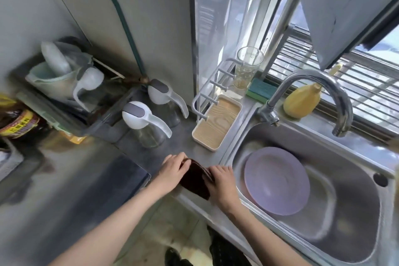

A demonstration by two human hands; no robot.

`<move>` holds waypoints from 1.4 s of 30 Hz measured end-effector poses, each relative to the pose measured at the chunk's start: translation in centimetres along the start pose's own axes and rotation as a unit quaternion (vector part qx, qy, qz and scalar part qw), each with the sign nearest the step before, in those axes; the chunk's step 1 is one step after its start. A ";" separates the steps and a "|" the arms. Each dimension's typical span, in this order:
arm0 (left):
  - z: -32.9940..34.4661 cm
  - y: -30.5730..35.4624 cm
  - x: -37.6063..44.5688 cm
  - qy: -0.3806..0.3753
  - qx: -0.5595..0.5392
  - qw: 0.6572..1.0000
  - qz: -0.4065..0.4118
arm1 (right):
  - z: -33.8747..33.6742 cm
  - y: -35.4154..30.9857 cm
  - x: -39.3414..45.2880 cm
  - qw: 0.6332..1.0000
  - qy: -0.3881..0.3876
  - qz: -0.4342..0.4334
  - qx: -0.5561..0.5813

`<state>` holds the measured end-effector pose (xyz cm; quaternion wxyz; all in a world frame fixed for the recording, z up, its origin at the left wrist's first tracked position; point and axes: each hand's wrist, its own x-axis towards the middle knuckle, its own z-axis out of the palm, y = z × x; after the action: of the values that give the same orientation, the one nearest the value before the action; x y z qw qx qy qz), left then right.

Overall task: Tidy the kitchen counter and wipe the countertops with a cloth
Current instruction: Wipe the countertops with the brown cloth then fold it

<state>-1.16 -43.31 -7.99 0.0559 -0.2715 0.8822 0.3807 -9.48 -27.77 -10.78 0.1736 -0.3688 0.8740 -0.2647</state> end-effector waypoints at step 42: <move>5.2 19.4 -5.6 -0.202 -0.305 0.913 0.184 | -15.7 4.8 -18.1 0.789 0.320 0.153 0.502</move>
<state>-7.07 -26.28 2.54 0.0760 -0.0255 0.7279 0.6810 -7.90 -6.31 0.92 0.0829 0.0145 0.6688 -0.7387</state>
